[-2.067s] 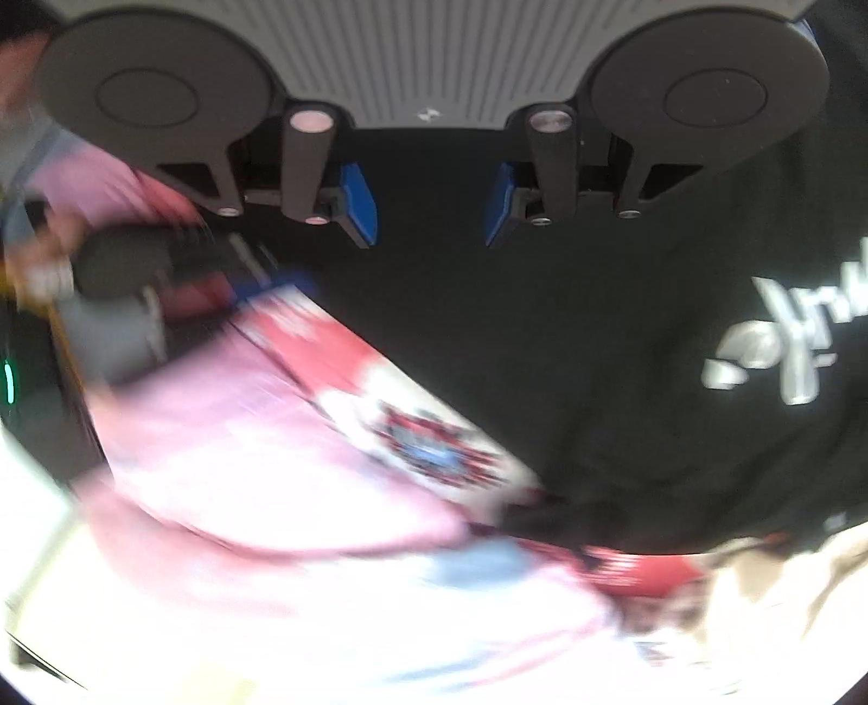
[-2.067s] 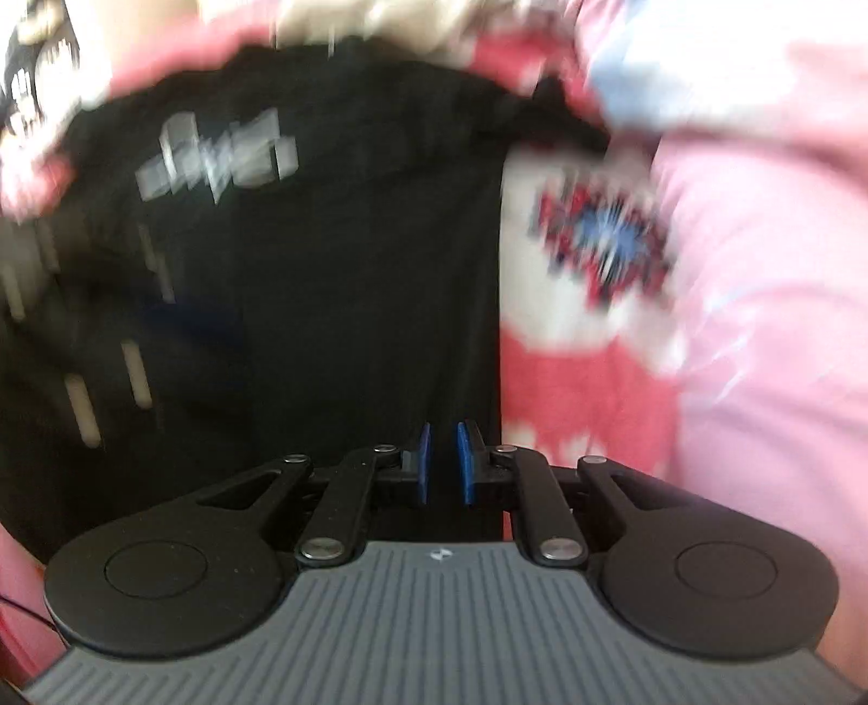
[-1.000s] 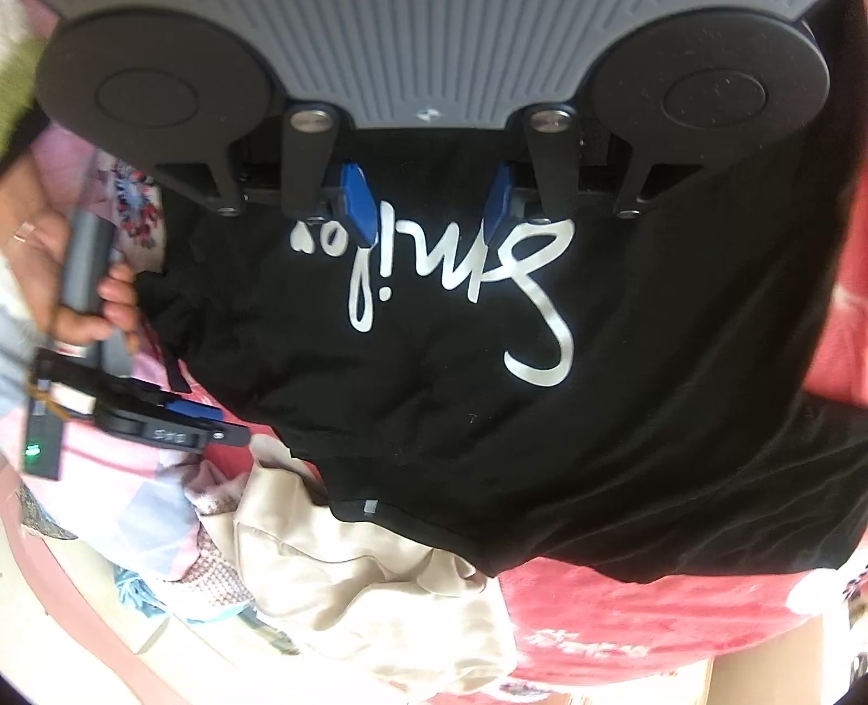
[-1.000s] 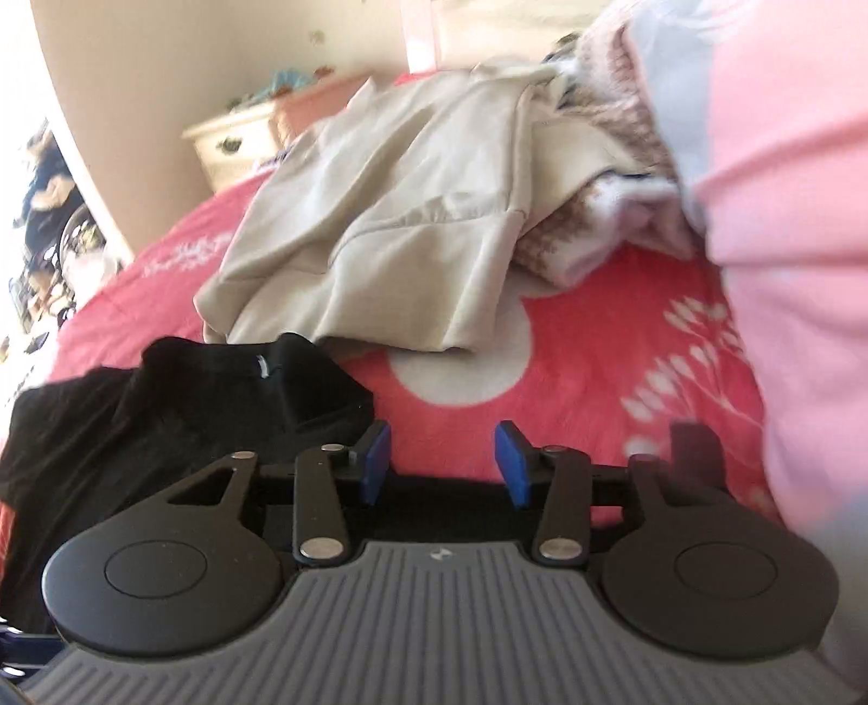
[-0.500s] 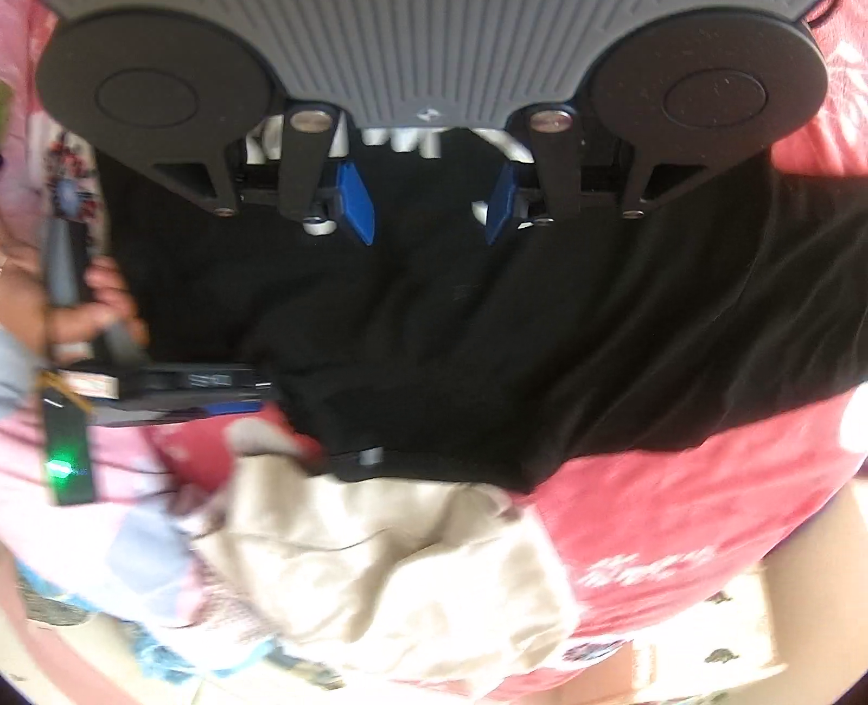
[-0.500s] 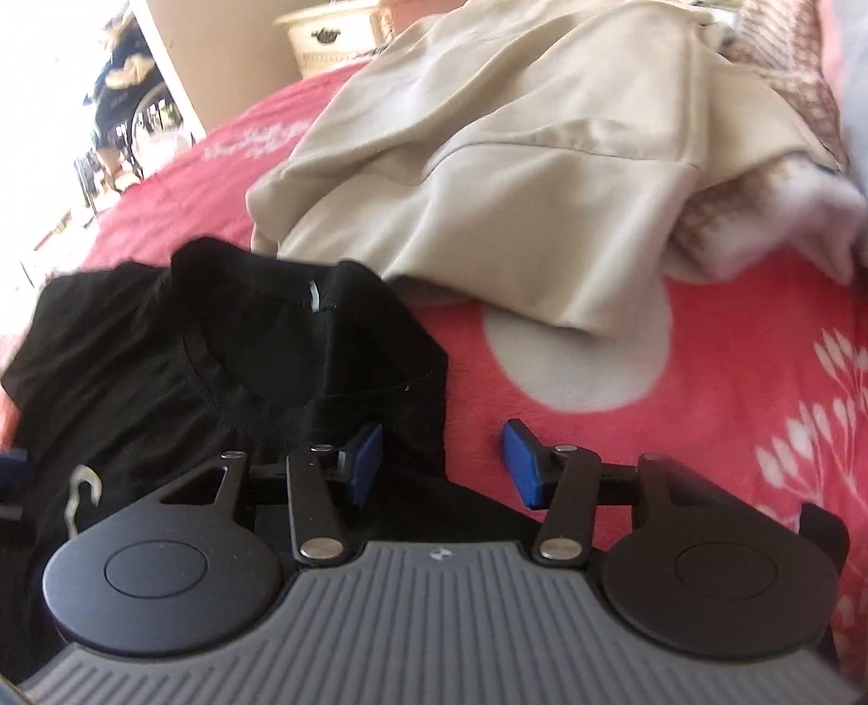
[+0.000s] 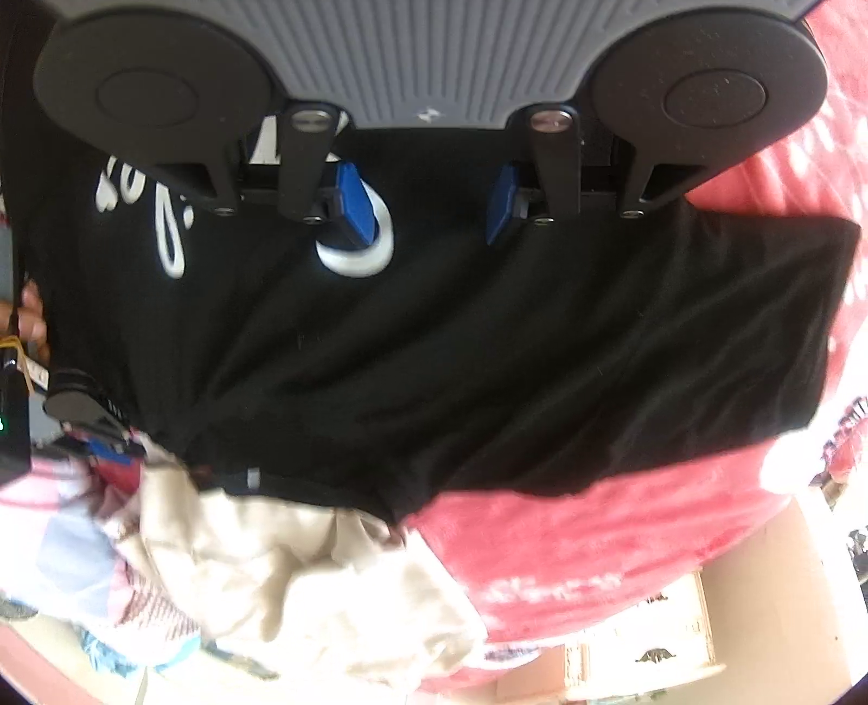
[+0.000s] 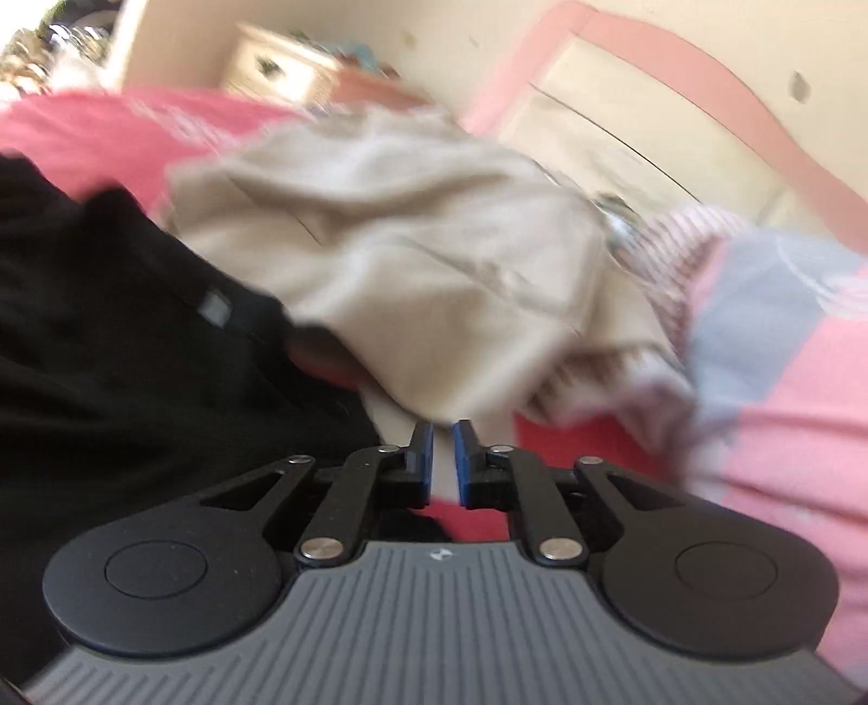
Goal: Fold clothes
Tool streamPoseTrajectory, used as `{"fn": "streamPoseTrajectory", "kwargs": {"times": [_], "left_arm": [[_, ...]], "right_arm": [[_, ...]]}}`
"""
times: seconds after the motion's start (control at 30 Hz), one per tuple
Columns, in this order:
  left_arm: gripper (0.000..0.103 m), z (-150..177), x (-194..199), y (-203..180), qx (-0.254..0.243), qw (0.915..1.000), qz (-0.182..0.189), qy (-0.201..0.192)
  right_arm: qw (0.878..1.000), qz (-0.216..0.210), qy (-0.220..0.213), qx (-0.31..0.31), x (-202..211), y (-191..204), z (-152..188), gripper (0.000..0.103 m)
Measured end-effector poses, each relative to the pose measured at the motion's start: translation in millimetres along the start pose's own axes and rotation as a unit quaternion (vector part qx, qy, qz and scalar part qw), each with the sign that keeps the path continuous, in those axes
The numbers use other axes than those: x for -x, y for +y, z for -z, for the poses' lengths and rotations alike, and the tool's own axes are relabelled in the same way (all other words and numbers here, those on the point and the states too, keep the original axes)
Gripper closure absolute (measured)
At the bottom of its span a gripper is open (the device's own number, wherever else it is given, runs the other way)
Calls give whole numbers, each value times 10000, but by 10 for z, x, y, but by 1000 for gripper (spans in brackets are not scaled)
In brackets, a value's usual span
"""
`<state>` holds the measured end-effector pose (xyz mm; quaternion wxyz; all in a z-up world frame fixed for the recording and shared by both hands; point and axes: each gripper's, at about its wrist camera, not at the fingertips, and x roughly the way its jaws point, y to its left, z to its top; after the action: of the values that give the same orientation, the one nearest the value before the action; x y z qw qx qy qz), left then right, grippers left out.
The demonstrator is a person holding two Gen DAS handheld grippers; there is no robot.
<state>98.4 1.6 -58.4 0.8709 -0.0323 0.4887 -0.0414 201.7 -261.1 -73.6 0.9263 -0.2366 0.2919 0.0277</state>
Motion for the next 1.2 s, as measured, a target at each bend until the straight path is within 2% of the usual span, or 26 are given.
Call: {"fn": "streamPoseTrajectory", "kwargs": {"times": [0.13, 0.27, 0.4, 0.47, 0.53, 0.57, 0.6, 0.7, 0.77, 0.83, 0.87, 0.93, 1.0, 1.03, 1.07, 1.13, 1.2], "left_arm": [[56, -217, 87, 223, 73, 9988, -224, -435], [52, -540, 69, 439, -144, 9948, -667, -750], [50, -720, -205, 559, -608, 9916, -1058, -422], [50, -712, -386, 609, -724, 9890, -1275, -199], [47, -659, -522, 661, -732, 9849, -1559, -192], [42, -646, -527, 701, -612, 9845, -1611, -323], [42, -633, -530, 741, -488, 9839, -1660, -449], [43, -618, -473, 806, -55, 9818, -1783, -648], [44, -620, -451, 799, -66, 9740, -2092, -865], [45, -610, -377, 821, 45, 9693, -2224, -1052], [46, -607, -320, 825, 150, 9678, -2240, -1141], [47, -585, -192, 830, 336, 9651, -2229, -1332], [47, -548, -45, 804, 458, 9651, -2099, -1497], [47, -528, 30, 779, 497, 9662, -1993, -1559], [47, -505, 91, 738, 500, 9691, -1827, -1579], [47, -447, 208, 642, 477, 9743, -1508, -1604], [47, -375, 294, 514, 407, 9795, -1194, -1569]], "right_arm": [[9916, -79, 2, -1288, 20, -405, 24, 76], [9744, -548, 49, -2182, 87, -694, 76, 75], [9516, -1111, 79, -2864, 249, -855, 197, 75], [9519, -1231, 186, -2800, 271, -819, 237, 75], [9557, -1024, 263, -2745, 312, -829, 274, 75], [9575, -880, 293, -2730, 338, -842, 294, 75], [9562, -765, 303, -2809, 380, -885, 318, 75], [9427, -651, 478, -3238, 623, -1010, 483, 75], [9331, -627, 632, -3485, 798, -1066, 619, 73], [9274, -638, 824, -3594, 963, -1039, 787, 69], [9256, -585, 868, -3638, 1017, -1012, 852, 68], [9224, -413, 867, -3742, 1096, -961, 963, 57], [9168, -122, 876, -3893, 1064, -958, 1033, 55], [9091, 14, 884, -4070, 1011, -989, 1070, 55], [8960, 87, 867, -4353, 953, -1041, 1113, 55], [8614, 158, 802, -5013, 839, -1163, 1206, 55], [8195, 108, 654, -5692, 750, -1264, 1327, 55]]}}
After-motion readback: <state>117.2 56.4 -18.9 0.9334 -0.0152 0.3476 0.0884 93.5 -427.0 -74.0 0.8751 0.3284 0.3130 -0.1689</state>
